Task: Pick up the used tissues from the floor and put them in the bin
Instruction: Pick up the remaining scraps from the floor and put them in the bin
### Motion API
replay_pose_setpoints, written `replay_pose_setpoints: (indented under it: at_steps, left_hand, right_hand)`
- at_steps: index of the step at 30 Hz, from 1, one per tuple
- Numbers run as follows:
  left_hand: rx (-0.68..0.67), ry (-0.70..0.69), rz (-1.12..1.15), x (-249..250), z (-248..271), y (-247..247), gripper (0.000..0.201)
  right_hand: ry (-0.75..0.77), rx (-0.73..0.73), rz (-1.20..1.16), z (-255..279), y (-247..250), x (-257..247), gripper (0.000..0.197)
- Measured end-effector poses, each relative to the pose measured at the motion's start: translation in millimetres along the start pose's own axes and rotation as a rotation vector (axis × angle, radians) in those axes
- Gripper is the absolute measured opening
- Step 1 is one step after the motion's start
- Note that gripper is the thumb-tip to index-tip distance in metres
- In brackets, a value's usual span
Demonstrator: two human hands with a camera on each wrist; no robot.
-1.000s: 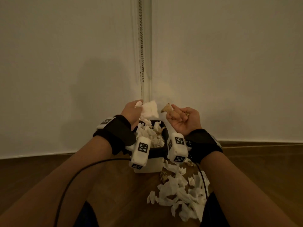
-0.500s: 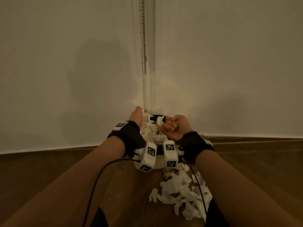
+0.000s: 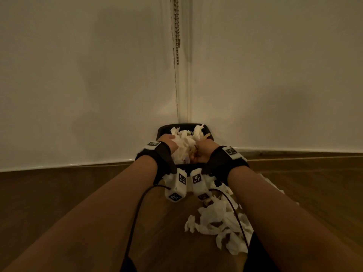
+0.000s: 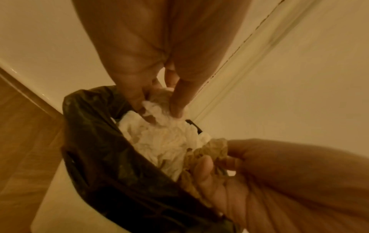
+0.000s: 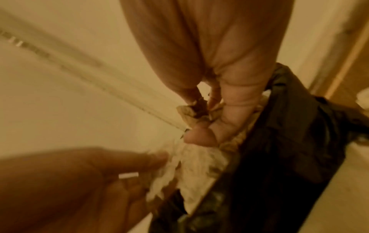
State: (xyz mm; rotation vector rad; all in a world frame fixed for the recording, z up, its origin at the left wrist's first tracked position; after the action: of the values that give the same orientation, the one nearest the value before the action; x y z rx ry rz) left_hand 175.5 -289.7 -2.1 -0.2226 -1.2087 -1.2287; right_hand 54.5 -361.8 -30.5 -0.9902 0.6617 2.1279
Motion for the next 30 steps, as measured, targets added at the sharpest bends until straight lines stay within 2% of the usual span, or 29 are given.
replay_pose_setpoints:
  at_steps: [2, 5, 6, 9, 11, 14, 20, 23, 24, 25, 27, 29, 30]
  left_hand:
    - [-0.01, -0.028, -0.06, -4.5, -5.5, -2.3, 0.053]
    - [-0.006, -0.074, -0.17, -4.7, -7.4, -4.4, 0.05]
    - [-0.023, -0.084, -0.196, -4.7, -7.4, -6.8, 0.046]
    - [0.004, -0.131, -0.225, -6.1, -6.9, -8.2, 0.027]
    - [0.024, -0.139, -0.243, -7.1, -8.7, -7.9, 0.018]
    - [-0.006, -0.125, -0.292, -10.1, -10.9, -9.1, 0.019]
    - [-0.026, -0.114, -0.538, -5.5, -12.9, -14.2, 0.035]
    - [-0.028, -0.094, -0.557, -5.2, -17.6, -17.2, 0.037]
    - [-0.036, -0.098, -0.571, -4.4, -18.7, -18.9, 0.038]
    - [-0.042, -0.107, -0.587, -3.7, -20.3, -20.2, 0.038]
    - [-0.038, -0.125, -0.631, -3.8, -24.2, -21.6, 0.035]
    - [-0.039, -0.133, -0.663, -6.1, -29.2, -24.2, 0.033]
    - [-0.036, -0.138, -0.663, -7.4, -31.0, -25.0, 0.033]
  right_hand:
    - [0.094, 0.051, 0.121, -6.9, -2.8, -2.4, 0.045]
    - [0.13, 0.224, 0.507, -12.5, 1.9, -5.1, 0.057]
    - [0.158, 0.257, 0.605, -12.5, 2.0, -7.6, 0.054]
    - [0.231, 0.326, 0.894, -9.6, -0.3, -14.6, 0.03]
    - [0.251, 0.386, 1.018, -5.8, -2.1, -15.6, 0.026]
    - [0.297, 0.432, 1.201, -6.8, -9.9, -16.2, 0.029]
    - [0.262, 0.279, 1.677, -9.2, -28.9, -17.7, 0.04]
    - [0.268, 0.182, 1.707, -5.2, -31.4, -19.1, 0.069]
    - [0.268, 0.122, 1.724, -5.9, -31.0, -18.6, 0.073]
    - [0.254, 0.084, 1.692, -4.7, -29.2, -18.3, 0.073]
    - [0.262, 0.027, 1.654, -1.4, -26.0, -16.8, 0.059]
    - [0.297, 0.051, 1.581, 0.1, -19.9, -22.4, 0.045]
    - [0.32, 0.077, 1.581, 1.4, -18.4, -26.3, 0.045]
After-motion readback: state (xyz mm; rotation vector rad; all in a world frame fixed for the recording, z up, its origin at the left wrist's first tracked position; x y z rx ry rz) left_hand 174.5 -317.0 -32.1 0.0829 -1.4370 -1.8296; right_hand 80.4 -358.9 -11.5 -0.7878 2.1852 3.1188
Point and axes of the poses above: each hand's wrist, its own z-axis away from the middle knuckle, its own y-axis out of the back of the hand, x = y × z, the point moved 6 cm from there along -z, towards the middle knuckle, and after that the axes turned 13 degrees about z, right-handed, at the moved point
